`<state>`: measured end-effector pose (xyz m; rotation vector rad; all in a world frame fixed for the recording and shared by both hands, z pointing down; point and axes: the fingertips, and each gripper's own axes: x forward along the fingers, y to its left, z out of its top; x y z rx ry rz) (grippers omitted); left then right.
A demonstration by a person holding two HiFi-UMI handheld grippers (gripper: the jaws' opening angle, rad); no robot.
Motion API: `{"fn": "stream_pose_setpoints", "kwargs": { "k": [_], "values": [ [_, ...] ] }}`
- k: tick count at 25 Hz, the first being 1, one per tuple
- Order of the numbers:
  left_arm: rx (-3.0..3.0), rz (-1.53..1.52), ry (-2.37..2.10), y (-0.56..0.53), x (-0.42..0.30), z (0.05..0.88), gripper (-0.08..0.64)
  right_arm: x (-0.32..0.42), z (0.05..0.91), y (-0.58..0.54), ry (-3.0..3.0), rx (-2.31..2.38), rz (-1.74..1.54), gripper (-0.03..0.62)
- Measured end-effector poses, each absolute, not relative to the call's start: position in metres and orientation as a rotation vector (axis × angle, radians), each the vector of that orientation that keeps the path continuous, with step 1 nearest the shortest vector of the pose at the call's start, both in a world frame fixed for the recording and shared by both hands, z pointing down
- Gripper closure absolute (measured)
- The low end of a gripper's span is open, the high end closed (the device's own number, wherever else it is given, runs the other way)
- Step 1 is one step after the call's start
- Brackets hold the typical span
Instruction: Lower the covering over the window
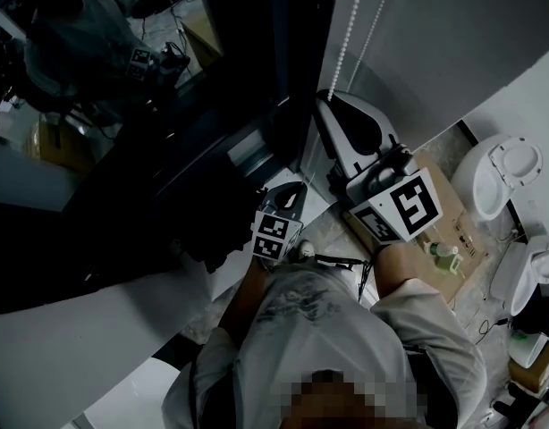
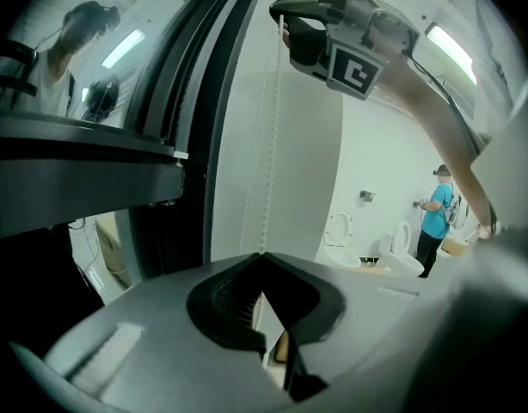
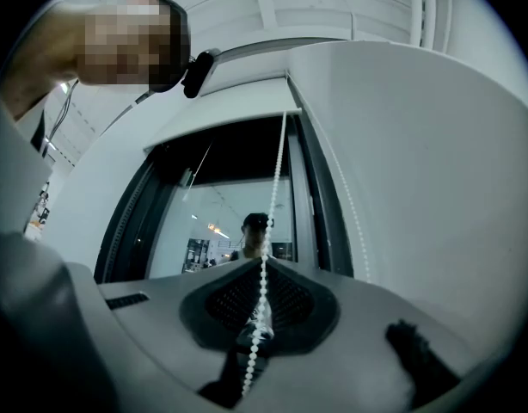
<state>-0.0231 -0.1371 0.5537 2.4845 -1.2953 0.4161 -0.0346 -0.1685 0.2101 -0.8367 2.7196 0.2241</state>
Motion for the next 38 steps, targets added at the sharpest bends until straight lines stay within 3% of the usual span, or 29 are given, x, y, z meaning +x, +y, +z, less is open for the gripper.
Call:
{"fn": "stream_pose_setpoints", "kwargs": {
  "k": [5, 8, 14, 23, 38],
  "values": [
    [2.498, 0.293, -1.255, -0.131, -0.027, 0.539, 0.540, -0.034, 0.211, -0.165, 2.728, -0.831, 0.227, 0.568],
    [2.532, 0.175, -1.220, -0.130, -0.032, 0.512, 0.475, -0.033, 0.213, -0.165, 2.735, -0.832, 0.223, 0.568],
    [2.595, -0.039, -1.206, -0.128, -0.048, 0.445, 0.434, -0.041, 0.244, -0.160, 2.805, -0.841, 0.163, 0.569],
    [2.657, -0.259, -1.217, -0.130, -0.064, 0.357, 0.420, -0.043, 0.302, -0.157, 2.904, -0.886, 0.038, 0.569],
    [2.859, -0.304, -1.146, -0.154, -0.037, 0.270, 0.419, -0.044, 0.372, -0.147, 2.996, -0.928, -0.122, 0.568]
  ]
}}
